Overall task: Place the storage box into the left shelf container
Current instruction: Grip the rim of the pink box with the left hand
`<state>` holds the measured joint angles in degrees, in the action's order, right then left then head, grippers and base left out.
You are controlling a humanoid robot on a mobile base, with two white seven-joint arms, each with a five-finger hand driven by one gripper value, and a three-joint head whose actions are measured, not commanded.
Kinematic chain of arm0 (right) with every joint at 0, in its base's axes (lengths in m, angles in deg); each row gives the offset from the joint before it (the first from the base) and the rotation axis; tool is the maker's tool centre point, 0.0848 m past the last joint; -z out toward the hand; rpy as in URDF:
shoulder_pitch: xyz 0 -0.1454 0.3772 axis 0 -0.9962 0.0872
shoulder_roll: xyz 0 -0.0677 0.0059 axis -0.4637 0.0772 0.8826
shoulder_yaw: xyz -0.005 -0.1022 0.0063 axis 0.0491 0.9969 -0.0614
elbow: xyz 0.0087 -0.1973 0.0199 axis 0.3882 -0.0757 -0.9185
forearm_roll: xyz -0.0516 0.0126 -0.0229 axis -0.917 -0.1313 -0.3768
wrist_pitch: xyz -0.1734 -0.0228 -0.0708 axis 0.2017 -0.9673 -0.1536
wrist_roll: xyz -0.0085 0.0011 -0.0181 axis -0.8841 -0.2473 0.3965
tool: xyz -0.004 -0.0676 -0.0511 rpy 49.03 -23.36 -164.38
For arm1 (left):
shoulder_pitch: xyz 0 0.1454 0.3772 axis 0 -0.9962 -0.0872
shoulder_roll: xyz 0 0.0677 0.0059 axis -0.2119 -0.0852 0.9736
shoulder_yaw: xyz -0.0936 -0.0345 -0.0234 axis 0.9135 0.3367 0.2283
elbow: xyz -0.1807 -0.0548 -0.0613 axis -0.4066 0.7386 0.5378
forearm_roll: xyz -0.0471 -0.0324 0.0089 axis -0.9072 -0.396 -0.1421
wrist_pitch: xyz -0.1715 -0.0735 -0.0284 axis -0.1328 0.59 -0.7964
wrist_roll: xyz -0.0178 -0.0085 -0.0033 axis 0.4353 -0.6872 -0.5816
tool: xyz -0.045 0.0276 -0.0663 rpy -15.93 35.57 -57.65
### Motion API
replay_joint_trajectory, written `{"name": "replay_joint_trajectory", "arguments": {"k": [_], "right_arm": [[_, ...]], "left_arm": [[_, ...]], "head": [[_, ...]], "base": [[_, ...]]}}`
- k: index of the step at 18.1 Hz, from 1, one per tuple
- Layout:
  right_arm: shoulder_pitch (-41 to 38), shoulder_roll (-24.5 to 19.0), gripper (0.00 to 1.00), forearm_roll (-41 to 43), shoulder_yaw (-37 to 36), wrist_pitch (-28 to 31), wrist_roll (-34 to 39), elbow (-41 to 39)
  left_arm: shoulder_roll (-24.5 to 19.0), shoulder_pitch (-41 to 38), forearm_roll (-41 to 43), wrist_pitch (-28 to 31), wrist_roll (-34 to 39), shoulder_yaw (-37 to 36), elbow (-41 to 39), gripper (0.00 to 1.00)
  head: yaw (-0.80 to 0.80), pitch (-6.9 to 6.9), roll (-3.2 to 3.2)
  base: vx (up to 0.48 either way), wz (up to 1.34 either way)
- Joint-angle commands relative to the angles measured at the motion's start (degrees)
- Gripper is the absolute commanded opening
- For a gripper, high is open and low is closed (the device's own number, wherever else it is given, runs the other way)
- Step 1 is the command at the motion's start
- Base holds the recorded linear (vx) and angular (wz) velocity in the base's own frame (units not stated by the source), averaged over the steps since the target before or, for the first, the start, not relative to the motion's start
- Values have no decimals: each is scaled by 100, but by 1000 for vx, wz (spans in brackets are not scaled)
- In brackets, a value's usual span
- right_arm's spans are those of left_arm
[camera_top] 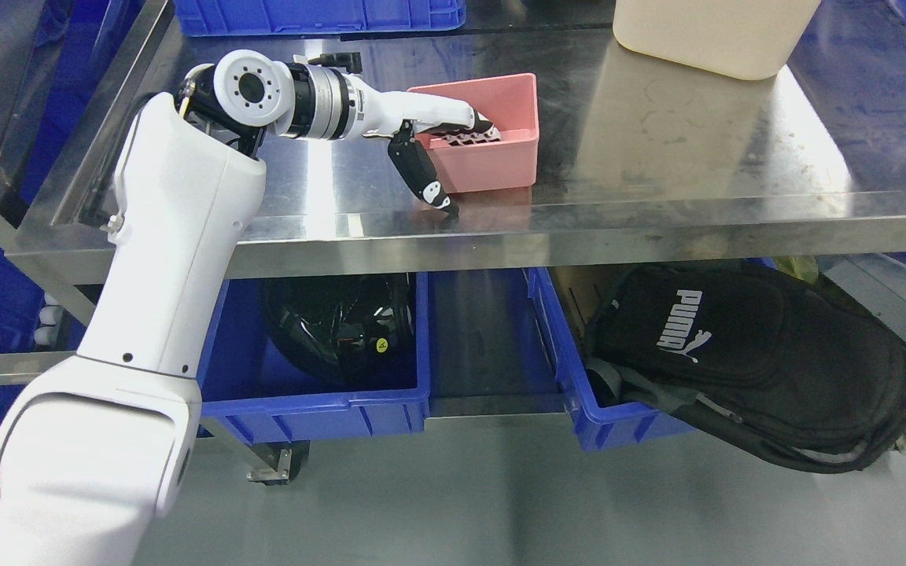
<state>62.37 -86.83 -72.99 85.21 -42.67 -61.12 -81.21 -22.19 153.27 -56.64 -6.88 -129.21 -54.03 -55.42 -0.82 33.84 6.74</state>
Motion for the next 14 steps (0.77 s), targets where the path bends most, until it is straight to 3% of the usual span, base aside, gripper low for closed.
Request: {"name": "replay_joint_trajectory", "arguments": {"k": [1,3,4,7,14], "right_arm": [[-53,100,100,-9,-26,-3,0,-100],[-53,100,100,-9,-26,-3,0,-100],[-53,100,100,-9,-26,-3,0,-100],[-53,100,100,-9,-26,-3,0,-100],[-53,100,100,-9,-26,-3,0,-100]], "left_arm": [[37,26,31,-154,51,100,705,43],[37,26,-127,-495,96,513,705,12],[37,26,-249,-601,96,698,705,1],[37,26,-863,-638,96,1304,705,0],[37,-360,-4182,-602,254,2141,566,0]], "head": [[0,0,0],[0,0,0],[0,0,0],[0,0,0],[0,0,0]], "base": [[0,21],[2,17],[-3,-35],[-2,-45],[1,-4]]}}
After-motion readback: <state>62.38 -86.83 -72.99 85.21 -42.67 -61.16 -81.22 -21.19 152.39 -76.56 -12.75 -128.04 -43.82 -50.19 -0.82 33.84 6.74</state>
